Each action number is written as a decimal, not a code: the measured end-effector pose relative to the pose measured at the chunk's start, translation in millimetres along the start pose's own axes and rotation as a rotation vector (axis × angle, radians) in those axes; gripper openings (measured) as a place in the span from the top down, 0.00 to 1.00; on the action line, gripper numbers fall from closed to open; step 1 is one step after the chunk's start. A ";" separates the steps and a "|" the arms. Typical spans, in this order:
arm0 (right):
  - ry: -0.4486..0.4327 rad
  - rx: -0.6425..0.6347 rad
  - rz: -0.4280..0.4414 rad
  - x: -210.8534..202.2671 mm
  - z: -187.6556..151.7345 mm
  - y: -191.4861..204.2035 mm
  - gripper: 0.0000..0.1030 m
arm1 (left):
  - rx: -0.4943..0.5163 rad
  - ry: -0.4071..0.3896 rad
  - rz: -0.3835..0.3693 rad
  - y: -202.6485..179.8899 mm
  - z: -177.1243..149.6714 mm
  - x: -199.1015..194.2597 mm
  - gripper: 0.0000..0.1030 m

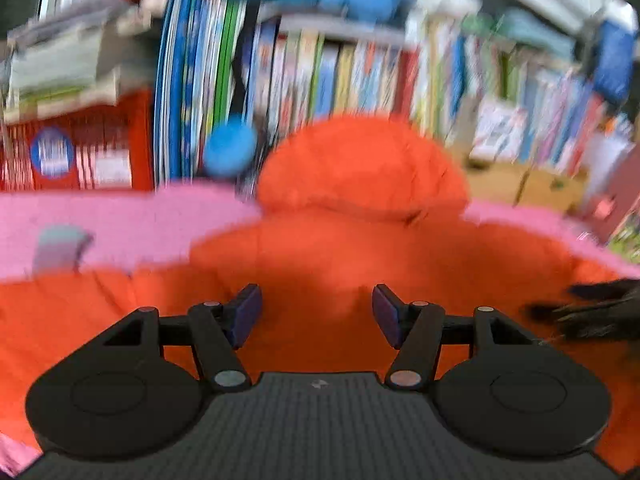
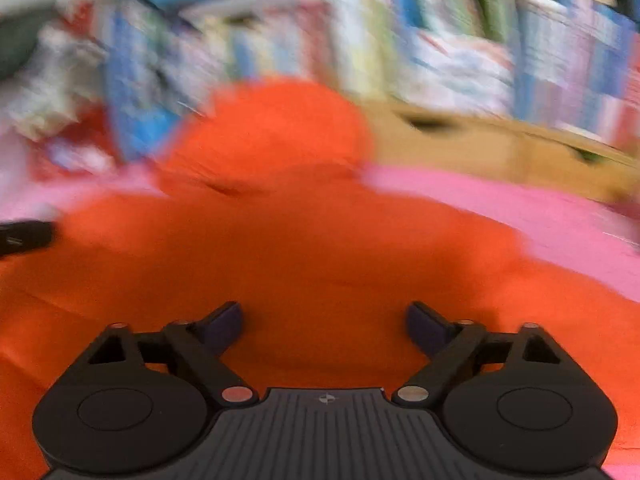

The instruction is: Fold clothes

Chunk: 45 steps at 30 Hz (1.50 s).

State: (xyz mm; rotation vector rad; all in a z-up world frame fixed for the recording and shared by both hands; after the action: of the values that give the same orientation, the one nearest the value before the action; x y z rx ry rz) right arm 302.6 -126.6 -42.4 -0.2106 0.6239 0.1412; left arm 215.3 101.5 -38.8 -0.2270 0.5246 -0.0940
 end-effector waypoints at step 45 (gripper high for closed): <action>0.083 0.156 -0.235 83.3 16.3 -72.4 0.21 | 0.054 0.116 -0.014 17.2 20.3 88.2 0.35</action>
State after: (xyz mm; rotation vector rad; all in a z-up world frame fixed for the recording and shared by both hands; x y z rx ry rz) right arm 392.7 -187.2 -67.8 -0.1382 0.6843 -0.1429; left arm 302.1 109.1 -68.6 -0.1733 0.6349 -0.1350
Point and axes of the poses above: each gripper's, at about its wrist camera, not at the fingertips, and x roughly the way its jaws point, y to its left, z to its top, the point moved 6 cm from there along x, roughly the way its jaws point, and after that the axes turned 15 degrees about -z, right-handed, at the moved point
